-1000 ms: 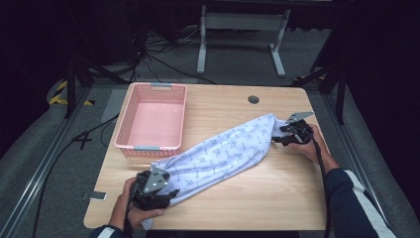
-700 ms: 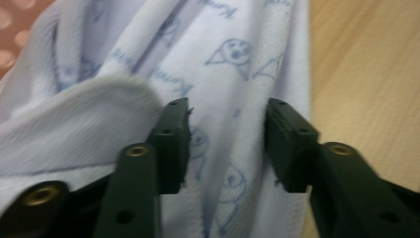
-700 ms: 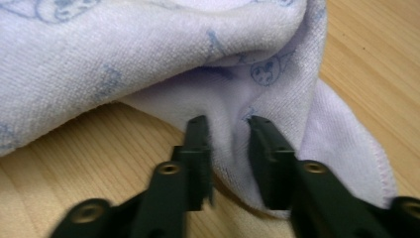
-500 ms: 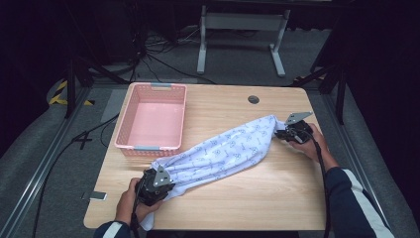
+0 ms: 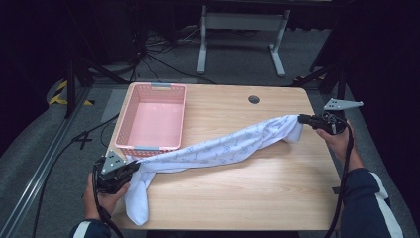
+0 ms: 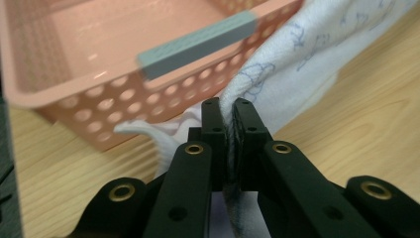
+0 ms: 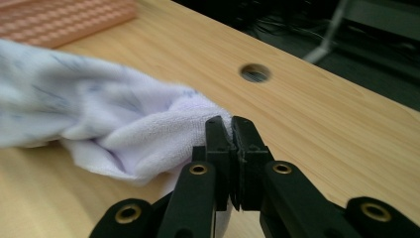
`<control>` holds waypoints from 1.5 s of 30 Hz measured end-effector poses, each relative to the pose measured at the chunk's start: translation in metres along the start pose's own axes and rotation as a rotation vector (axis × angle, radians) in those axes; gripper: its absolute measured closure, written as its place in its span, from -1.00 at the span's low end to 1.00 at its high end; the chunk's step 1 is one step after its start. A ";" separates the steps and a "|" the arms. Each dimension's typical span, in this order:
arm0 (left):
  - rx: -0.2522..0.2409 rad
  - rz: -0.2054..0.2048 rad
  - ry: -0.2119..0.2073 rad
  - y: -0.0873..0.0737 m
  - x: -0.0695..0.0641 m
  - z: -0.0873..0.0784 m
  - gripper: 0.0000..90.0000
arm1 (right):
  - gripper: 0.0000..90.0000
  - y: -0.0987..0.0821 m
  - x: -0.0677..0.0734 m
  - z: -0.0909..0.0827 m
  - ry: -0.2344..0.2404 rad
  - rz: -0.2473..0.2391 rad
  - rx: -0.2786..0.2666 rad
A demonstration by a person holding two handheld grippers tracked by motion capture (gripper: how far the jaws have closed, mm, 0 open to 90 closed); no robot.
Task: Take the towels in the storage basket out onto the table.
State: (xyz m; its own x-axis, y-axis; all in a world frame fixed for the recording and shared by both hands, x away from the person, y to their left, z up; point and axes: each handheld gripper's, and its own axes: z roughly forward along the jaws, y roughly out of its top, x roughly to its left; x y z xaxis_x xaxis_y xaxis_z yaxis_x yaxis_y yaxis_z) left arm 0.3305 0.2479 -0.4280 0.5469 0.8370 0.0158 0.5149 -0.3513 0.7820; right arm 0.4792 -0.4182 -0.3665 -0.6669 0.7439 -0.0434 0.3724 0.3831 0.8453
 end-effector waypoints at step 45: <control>0.167 0.307 -0.173 0.035 -0.104 0.095 0.86 | 0.80 -0.043 0.085 0.072 0.192 -0.330 0.317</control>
State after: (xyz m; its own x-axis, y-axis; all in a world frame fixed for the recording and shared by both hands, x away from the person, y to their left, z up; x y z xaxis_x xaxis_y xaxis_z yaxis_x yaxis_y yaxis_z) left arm 0.3547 0.1089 -0.4618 0.7879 0.6046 0.1168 0.4030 -0.6497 0.6446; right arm 0.4532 -0.3318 -0.4450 -0.8780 0.4522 -0.1570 0.2797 0.7509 0.5982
